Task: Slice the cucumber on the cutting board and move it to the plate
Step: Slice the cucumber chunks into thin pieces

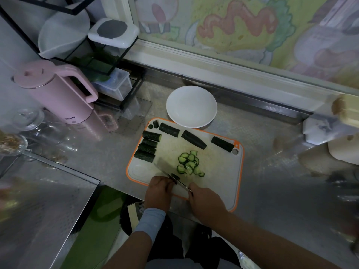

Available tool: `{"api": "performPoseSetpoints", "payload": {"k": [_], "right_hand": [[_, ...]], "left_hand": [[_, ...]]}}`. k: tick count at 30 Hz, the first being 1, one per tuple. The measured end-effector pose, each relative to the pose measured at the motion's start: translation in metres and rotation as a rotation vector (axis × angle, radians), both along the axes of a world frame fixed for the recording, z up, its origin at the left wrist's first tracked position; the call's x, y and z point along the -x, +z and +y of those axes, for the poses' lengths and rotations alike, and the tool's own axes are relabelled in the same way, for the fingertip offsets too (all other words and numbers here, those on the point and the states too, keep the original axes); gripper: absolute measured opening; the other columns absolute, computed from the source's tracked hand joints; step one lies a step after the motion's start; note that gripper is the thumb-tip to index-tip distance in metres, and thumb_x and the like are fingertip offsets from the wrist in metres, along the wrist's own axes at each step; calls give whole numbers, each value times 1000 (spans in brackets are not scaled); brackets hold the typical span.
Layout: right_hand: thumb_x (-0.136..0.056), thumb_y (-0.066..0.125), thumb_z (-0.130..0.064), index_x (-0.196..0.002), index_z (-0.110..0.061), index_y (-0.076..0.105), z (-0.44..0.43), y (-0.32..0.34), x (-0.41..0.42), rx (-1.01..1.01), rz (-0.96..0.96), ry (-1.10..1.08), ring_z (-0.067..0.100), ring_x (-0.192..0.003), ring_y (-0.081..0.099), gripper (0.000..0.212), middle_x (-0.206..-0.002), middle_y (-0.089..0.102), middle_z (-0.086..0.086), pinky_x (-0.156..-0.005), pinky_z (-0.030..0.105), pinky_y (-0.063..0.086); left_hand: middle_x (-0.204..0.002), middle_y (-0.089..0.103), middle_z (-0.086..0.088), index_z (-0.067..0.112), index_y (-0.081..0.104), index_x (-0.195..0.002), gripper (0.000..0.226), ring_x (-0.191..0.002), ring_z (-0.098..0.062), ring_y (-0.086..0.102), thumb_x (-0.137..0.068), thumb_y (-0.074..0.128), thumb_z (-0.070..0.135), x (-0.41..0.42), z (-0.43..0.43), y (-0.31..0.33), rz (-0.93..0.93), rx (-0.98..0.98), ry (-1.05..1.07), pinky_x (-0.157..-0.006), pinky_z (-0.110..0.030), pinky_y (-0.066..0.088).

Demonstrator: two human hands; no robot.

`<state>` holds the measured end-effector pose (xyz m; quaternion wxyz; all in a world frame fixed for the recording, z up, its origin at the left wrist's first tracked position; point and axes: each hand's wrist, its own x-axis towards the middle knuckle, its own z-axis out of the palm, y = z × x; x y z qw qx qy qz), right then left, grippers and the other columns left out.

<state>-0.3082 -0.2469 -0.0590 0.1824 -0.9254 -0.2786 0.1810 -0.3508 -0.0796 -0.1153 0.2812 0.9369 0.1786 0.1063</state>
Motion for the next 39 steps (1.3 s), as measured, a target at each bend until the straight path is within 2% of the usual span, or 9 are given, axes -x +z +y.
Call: {"api": "performPoseSetpoints", "payload": {"k": [3,7,10,13,17,23,31,37,39], "right_hand": [[-100,36,-25,-104,-11,54,6,-5,-2,-13,2,19,32,-74,59,23,-83,62,12,-57,32,29],[-95,46,-22,-106,-9,57,18,-19,-5,-29,-27,14,31,-66,63,21,-75,64,12,-51,33,42],[-101,33,-28,-128,-10,46,22,-15,-8,5,36,9,31,-86,62,35,-96,65,15,-68,38,46],[-102,32,-30,-122,-11,47,18,-11,-8,-21,23,6,30,-84,61,32,-95,64,13,-64,37,42],[-102,30,-31,-108,-13,50,6,-4,-1,-4,9,13,28,-76,58,27,-87,62,11,-59,31,30],[-101,32,-33,-95,-17,45,-6,0,4,3,21,-15,26,-65,53,22,-75,56,6,-55,32,33],[-101,32,-32,-98,-16,47,-4,-2,3,5,27,-7,27,-67,56,23,-76,58,8,-55,34,35],[-102,32,-30,-97,-14,48,4,-1,-1,11,42,5,26,-72,54,23,-83,59,9,-58,31,28],[-101,34,-28,-98,-13,49,9,-5,-2,17,42,15,26,-73,55,21,-83,60,9,-58,31,28]], "left_hand": [[-74,64,-4,13,74,-74,14,-80,-19,53,-74,64,22,0,-1,-1,59,13,28,-70,-22,40],[-75,64,-3,13,74,-75,6,-81,-19,53,-73,69,16,1,0,-3,63,0,12,-71,-21,39],[-75,64,-4,12,74,-77,8,-82,-18,50,-74,67,15,0,0,-4,55,14,6,-73,-20,36],[-75,65,-4,13,74,-78,7,-81,-21,53,-75,68,15,-1,0,-4,77,18,3,-74,-20,35],[-76,67,-3,14,74,-77,21,-83,-15,47,-78,58,26,0,2,-5,65,5,-10,-74,-20,37],[-75,65,-4,13,73,-75,35,-81,-15,47,-81,46,34,0,2,-2,27,19,-9,-72,-21,36],[-74,65,-4,12,74,-75,36,-80,-14,47,-81,47,34,0,1,0,5,31,8,-70,-23,39],[-73,64,-5,11,73,-74,33,-80,-14,46,-80,49,32,1,2,-2,-15,33,10,-71,-23,39],[-72,64,-5,11,73,-72,24,-80,-13,45,-79,56,26,0,1,-1,-16,40,35,-71,-22,38]]}}
